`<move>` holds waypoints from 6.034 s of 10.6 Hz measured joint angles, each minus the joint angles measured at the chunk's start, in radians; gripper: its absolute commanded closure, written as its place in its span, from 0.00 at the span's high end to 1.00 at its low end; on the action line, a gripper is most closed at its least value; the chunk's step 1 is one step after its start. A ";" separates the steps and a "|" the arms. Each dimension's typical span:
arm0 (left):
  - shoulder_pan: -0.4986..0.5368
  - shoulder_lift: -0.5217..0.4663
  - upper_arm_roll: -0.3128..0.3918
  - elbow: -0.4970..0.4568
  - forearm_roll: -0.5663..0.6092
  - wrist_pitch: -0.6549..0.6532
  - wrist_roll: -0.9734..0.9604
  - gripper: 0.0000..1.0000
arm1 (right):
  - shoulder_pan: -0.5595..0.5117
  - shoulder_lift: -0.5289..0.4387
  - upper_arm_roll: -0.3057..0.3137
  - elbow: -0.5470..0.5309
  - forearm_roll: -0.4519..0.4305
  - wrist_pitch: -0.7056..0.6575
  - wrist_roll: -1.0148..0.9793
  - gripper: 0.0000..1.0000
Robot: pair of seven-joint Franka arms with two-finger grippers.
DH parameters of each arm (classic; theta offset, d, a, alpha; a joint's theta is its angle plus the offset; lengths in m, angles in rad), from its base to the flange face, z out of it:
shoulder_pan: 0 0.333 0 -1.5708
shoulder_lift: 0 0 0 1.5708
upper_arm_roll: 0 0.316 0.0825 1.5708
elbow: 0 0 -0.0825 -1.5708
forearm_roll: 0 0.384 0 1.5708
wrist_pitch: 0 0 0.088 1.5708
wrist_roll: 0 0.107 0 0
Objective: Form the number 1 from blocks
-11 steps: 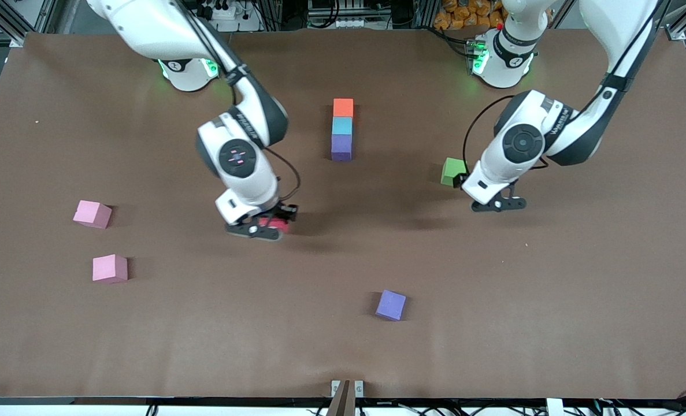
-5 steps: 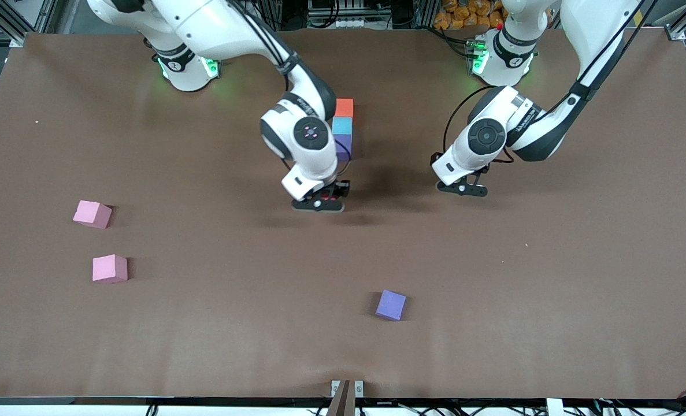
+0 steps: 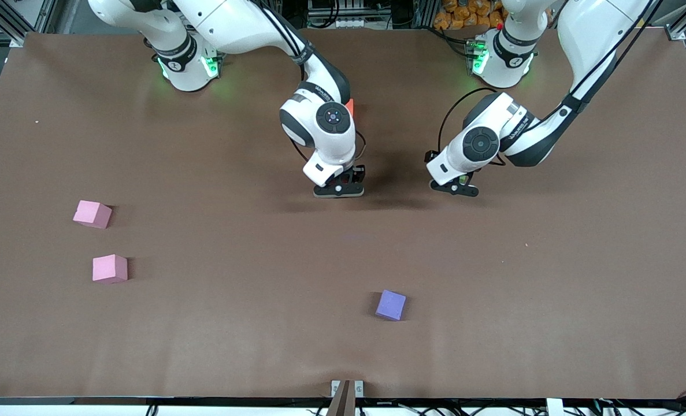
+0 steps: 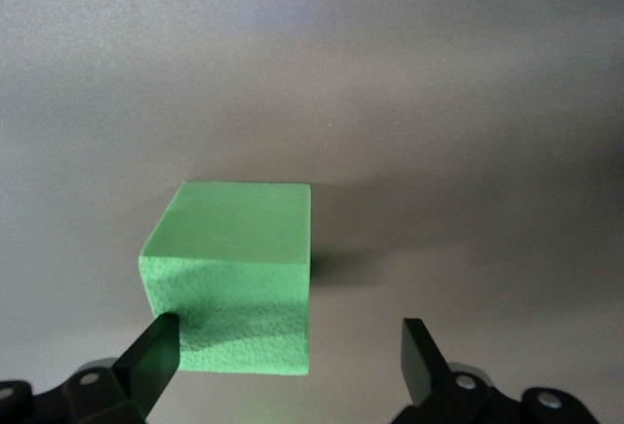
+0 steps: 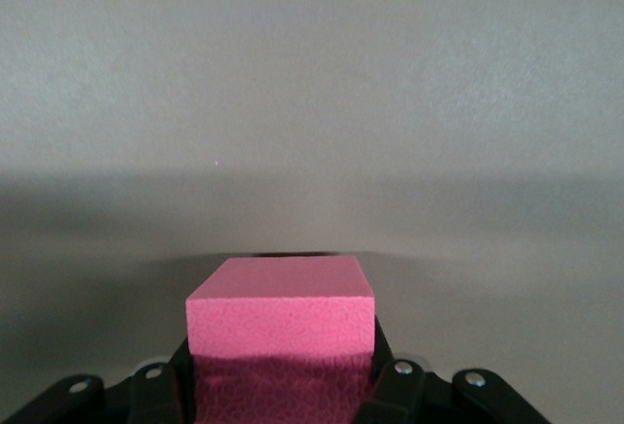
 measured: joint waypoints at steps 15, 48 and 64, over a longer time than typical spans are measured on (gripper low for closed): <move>0.004 0.032 0.006 0.051 0.092 -0.085 0.003 1.00 | 0.064 -0.040 0.001 -0.126 0.000 0.094 0.048 0.00; -0.850 0.309 0.517 0.786 -0.204 -0.128 -0.294 0.00 | -0.829 -0.243 -0.036 0.144 -0.003 -0.356 -0.608 1.00; -0.965 0.393 0.519 0.868 -0.241 -0.106 -0.378 0.00 | -0.877 -0.663 -0.002 0.126 0.023 -0.759 -0.910 1.00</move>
